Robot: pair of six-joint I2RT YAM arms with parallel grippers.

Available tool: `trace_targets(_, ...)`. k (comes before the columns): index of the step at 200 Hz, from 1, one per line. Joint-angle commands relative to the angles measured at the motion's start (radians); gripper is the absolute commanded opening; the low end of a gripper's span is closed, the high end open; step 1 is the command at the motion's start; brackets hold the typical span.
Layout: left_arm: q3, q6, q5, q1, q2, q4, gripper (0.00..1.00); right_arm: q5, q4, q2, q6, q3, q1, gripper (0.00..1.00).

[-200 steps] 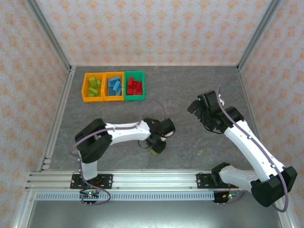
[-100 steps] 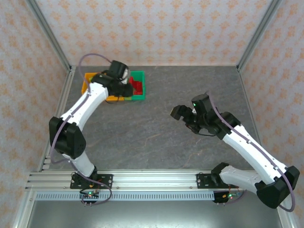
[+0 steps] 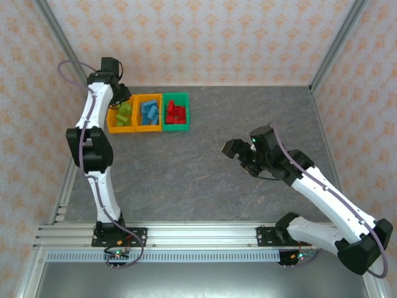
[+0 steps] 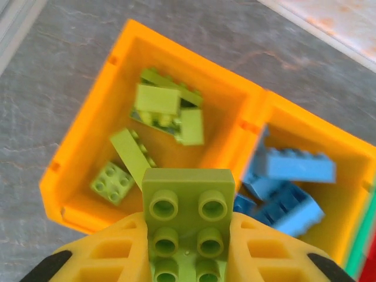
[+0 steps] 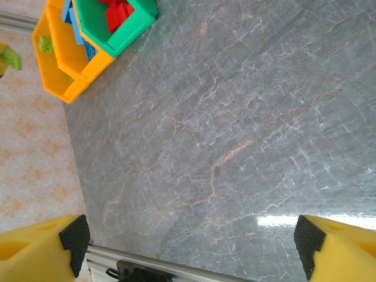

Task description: Sort the legos into containers by color

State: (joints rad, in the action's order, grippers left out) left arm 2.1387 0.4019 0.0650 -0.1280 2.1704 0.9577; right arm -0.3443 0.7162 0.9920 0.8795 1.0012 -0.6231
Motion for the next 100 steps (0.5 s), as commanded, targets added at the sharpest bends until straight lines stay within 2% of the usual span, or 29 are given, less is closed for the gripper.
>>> trace_targets(1, 0.138, -0.021, -0.065, 0.001, 0.102, 0.136, 0.39, 0.050, 0.078, -0.069, 0.013, 0.000, -0.006, 0.92)
trace_targets(32, 0.142, -0.035, -0.024, -0.001, 0.105, 0.133, 0.60, 0.063, 0.079, -0.142, 0.055, -0.046, -0.006, 0.92)
trace_targets(49, 0.050, -0.033, -0.005, 0.001, 0.026, 0.092, 0.64, 0.119, 0.084, -0.179, 0.055, -0.064, -0.006, 0.93)
trace_targets(78, -0.144, -0.035, 0.048, 0.022, -0.185, 0.023, 0.66, 0.328, 0.126, -0.198, 0.023, -0.069, -0.004, 0.95)
trace_targets(100, -0.326, -0.075, 0.053, 0.086, -0.414, -0.036, 0.70, 0.528, 0.136, -0.197, -0.038, -0.072, -0.003, 0.97)
